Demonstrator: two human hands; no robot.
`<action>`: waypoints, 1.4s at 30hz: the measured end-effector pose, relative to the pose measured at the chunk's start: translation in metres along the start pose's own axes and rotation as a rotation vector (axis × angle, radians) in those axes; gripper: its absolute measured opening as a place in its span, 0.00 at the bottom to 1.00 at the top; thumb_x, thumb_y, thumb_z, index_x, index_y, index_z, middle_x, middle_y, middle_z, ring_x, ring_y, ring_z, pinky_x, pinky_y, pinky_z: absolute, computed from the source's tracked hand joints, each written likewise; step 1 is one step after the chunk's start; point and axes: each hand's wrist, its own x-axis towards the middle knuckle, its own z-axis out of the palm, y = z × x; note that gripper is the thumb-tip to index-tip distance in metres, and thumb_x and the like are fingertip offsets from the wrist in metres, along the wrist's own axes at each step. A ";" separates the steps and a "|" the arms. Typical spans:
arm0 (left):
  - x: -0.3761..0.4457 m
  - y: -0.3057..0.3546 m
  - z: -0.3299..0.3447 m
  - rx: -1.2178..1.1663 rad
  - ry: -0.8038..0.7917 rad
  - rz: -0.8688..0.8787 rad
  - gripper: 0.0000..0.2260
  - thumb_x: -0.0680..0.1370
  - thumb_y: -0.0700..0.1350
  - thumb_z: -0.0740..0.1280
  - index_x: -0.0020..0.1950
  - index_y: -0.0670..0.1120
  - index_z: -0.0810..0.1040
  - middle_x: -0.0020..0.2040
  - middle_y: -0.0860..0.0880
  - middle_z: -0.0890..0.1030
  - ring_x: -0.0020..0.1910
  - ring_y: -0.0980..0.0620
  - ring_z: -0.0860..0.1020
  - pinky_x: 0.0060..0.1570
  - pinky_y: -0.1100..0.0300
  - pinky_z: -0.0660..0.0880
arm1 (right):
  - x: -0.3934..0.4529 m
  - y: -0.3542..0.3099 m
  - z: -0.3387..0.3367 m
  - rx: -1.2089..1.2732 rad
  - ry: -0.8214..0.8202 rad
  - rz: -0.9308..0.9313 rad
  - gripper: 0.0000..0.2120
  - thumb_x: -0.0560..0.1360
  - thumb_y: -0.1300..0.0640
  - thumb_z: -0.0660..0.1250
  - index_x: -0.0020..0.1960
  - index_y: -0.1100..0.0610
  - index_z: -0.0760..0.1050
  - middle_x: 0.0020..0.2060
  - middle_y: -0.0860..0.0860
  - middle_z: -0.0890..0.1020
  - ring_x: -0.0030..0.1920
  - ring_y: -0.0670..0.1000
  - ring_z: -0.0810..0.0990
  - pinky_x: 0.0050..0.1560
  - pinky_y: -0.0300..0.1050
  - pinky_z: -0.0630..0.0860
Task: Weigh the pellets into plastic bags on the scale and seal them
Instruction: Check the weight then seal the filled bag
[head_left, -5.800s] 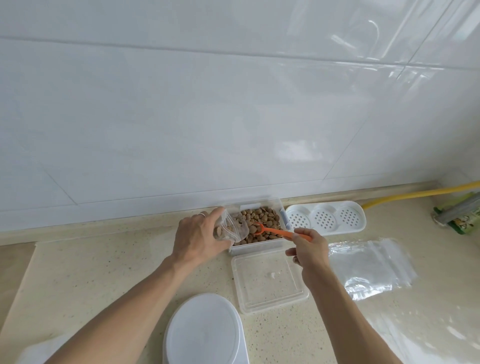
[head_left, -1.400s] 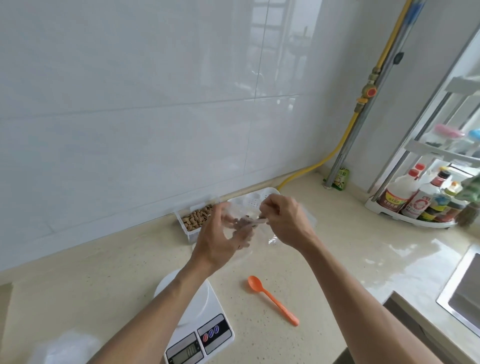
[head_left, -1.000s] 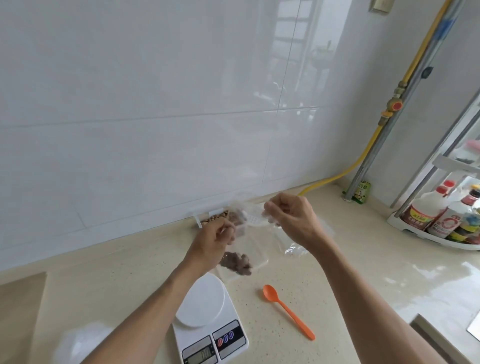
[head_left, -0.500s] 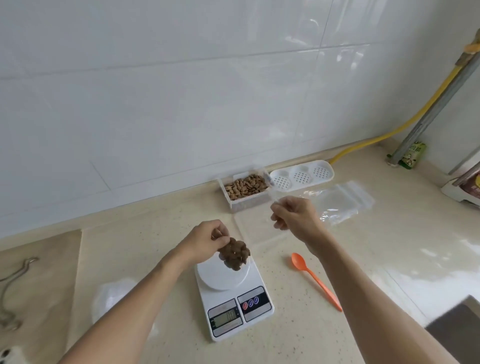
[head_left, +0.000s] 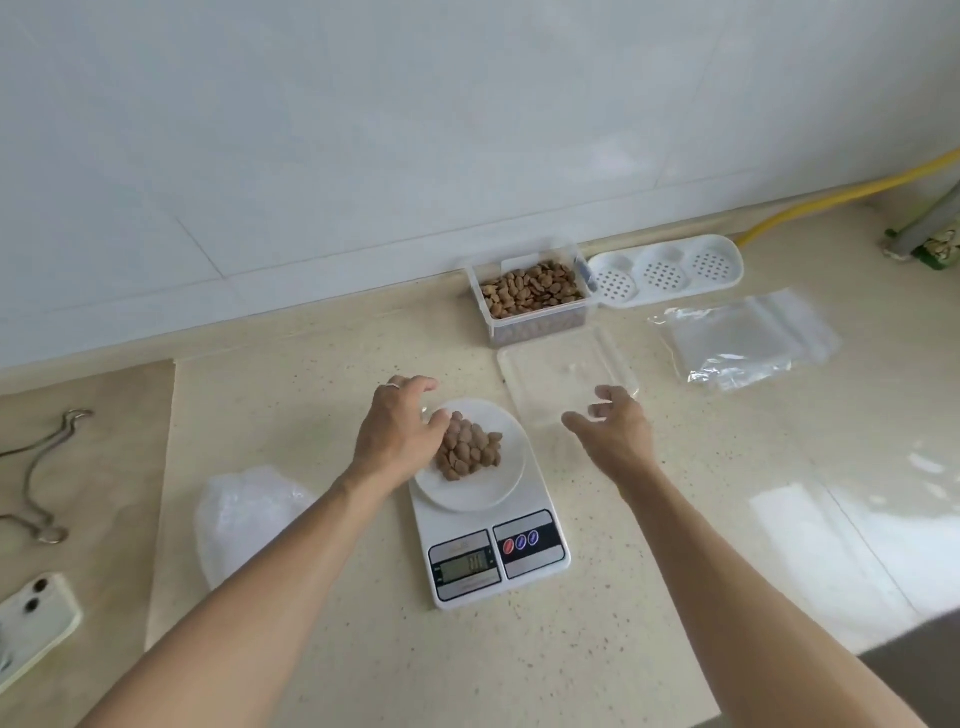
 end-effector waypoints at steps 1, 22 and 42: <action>-0.004 -0.001 0.000 0.039 0.012 0.024 0.19 0.79 0.48 0.65 0.68 0.44 0.73 0.65 0.45 0.74 0.66 0.48 0.69 0.60 0.59 0.67 | 0.000 0.001 0.000 -0.097 0.029 -0.045 0.30 0.75 0.52 0.70 0.73 0.57 0.65 0.65 0.55 0.76 0.65 0.57 0.74 0.64 0.55 0.73; -0.074 -0.037 0.024 0.544 -0.063 0.169 0.33 0.77 0.66 0.35 0.78 0.51 0.38 0.77 0.49 0.36 0.77 0.45 0.37 0.74 0.42 0.38 | -0.043 -0.015 0.022 -0.897 -0.010 -0.682 0.29 0.83 0.41 0.44 0.80 0.53 0.47 0.80 0.53 0.45 0.79 0.54 0.38 0.76 0.56 0.33; -0.022 0.036 0.041 0.421 -0.070 0.335 0.32 0.80 0.63 0.44 0.79 0.46 0.49 0.79 0.44 0.53 0.78 0.45 0.44 0.75 0.41 0.41 | -0.025 0.011 -0.022 -0.240 0.177 -0.180 0.21 0.81 0.50 0.59 0.70 0.59 0.68 0.62 0.58 0.78 0.62 0.59 0.76 0.61 0.60 0.73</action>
